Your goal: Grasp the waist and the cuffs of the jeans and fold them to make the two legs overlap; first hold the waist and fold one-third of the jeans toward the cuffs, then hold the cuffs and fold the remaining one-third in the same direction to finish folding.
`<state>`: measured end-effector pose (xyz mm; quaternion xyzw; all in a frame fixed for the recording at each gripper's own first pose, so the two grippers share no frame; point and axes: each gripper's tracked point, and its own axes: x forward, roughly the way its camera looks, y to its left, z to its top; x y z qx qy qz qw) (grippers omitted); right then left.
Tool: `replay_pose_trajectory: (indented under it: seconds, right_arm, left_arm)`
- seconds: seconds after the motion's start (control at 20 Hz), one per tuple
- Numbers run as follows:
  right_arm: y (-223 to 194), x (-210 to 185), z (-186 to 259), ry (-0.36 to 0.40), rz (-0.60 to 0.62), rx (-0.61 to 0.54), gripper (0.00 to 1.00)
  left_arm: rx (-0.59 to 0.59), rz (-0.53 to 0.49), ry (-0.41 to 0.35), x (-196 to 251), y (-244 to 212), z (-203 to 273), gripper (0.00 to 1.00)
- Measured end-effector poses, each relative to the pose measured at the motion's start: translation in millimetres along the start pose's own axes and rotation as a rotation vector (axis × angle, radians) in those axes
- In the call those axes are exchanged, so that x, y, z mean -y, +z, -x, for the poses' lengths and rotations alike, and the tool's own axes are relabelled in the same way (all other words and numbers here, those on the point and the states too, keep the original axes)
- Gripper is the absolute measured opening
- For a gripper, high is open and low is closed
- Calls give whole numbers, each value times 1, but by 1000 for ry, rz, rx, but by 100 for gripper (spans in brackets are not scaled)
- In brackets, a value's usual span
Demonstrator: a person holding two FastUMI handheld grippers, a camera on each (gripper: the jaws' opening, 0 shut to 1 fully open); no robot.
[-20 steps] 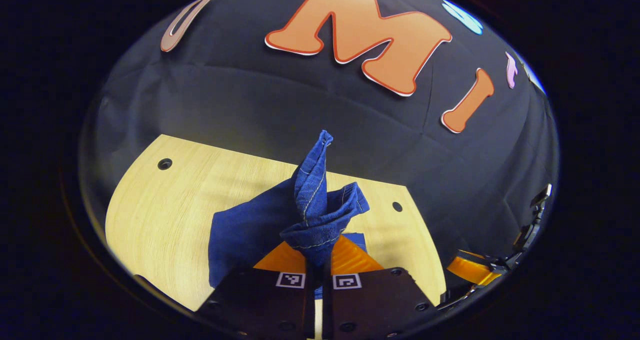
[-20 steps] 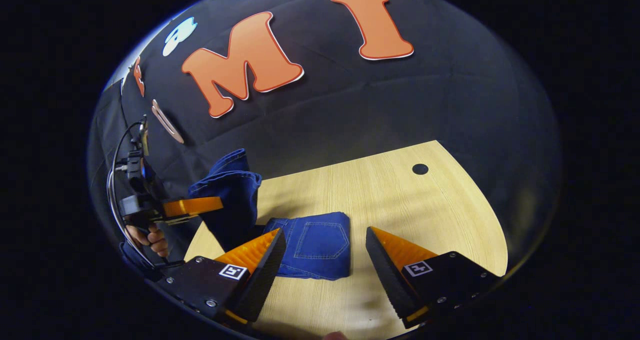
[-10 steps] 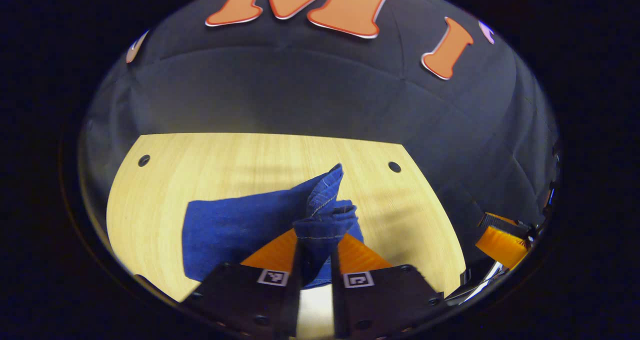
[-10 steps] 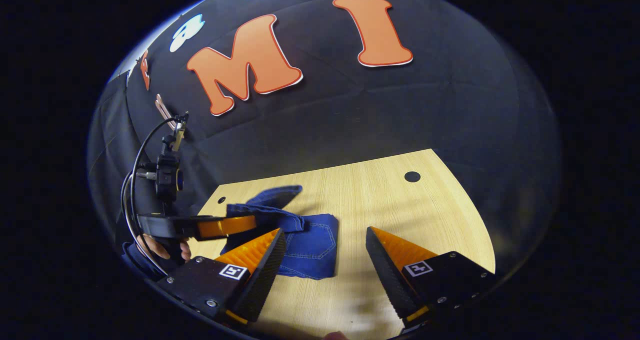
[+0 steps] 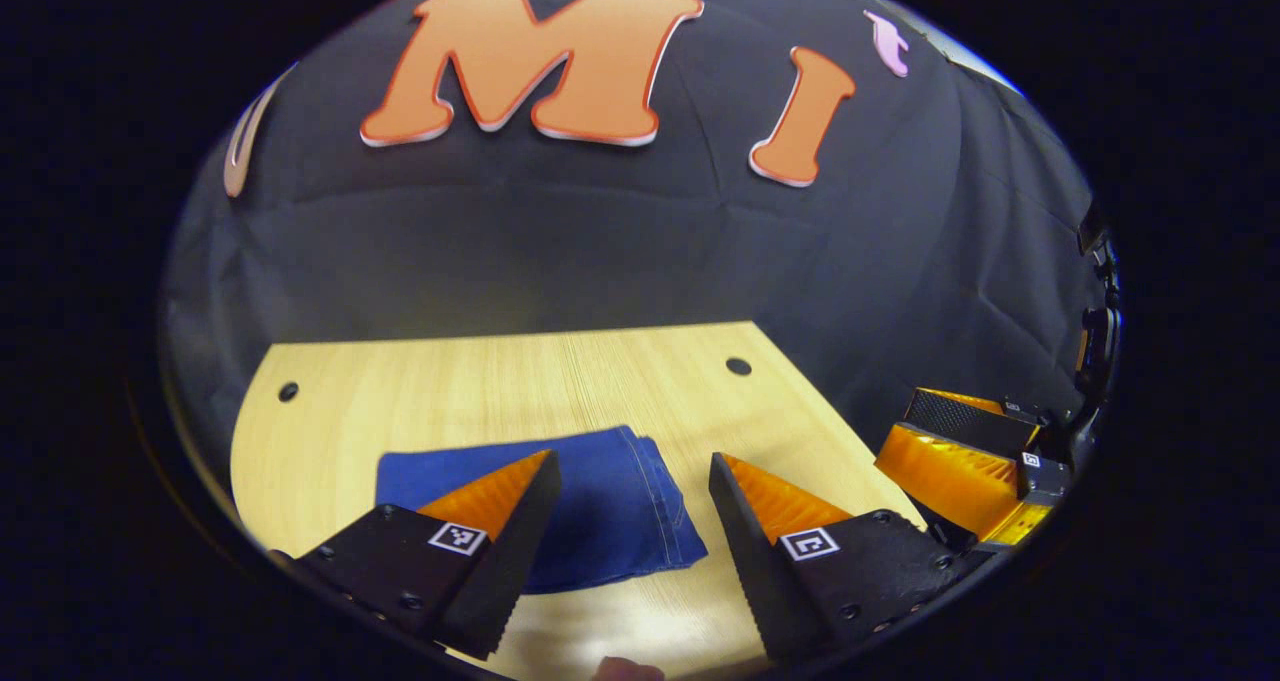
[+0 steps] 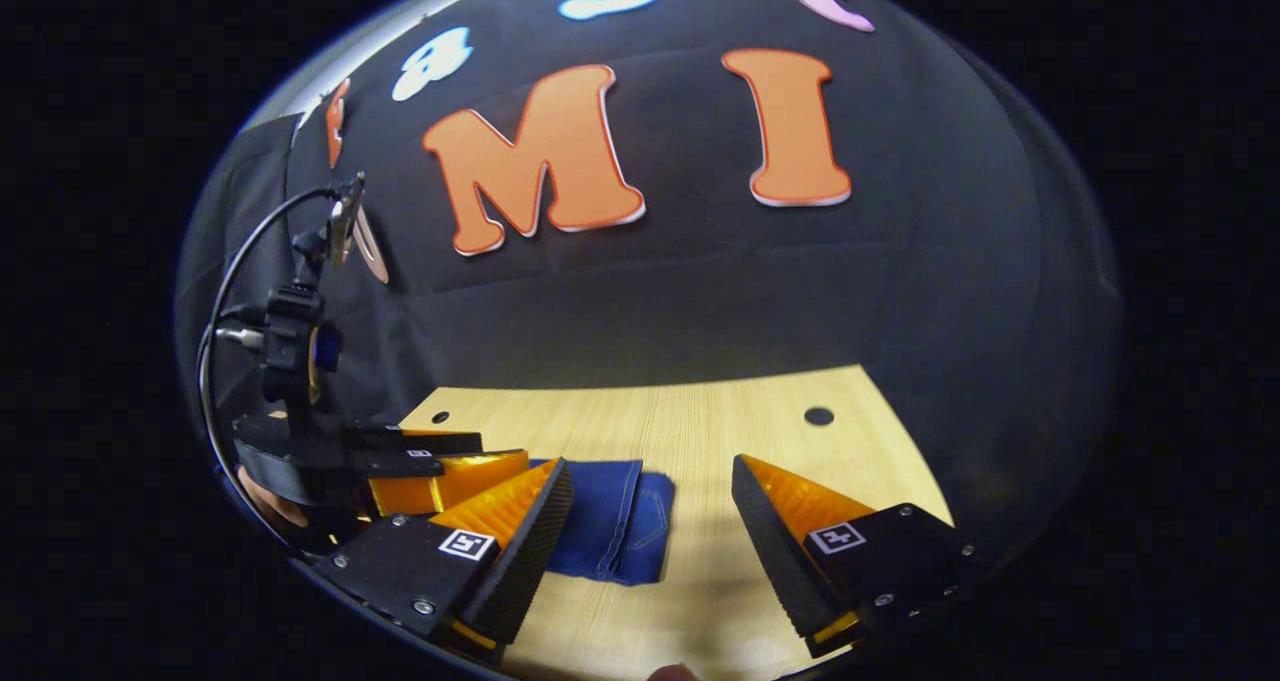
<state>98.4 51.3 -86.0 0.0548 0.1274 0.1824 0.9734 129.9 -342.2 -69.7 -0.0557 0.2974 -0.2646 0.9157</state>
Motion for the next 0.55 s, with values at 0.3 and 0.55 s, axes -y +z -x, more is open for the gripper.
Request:
replay_pose_trajectory:
  seconds: [0.3, 0.55]
  right_arm:
    - [49, -25, 43, -6, 219, 219, 97]
    - [60, -67, 52, -15, 211, 249, 98]
  left_arm:
    - [270, -52, 133, -30, 54, 73, 95]
    - [410, -62, 215, -58, 73, 146, 98]
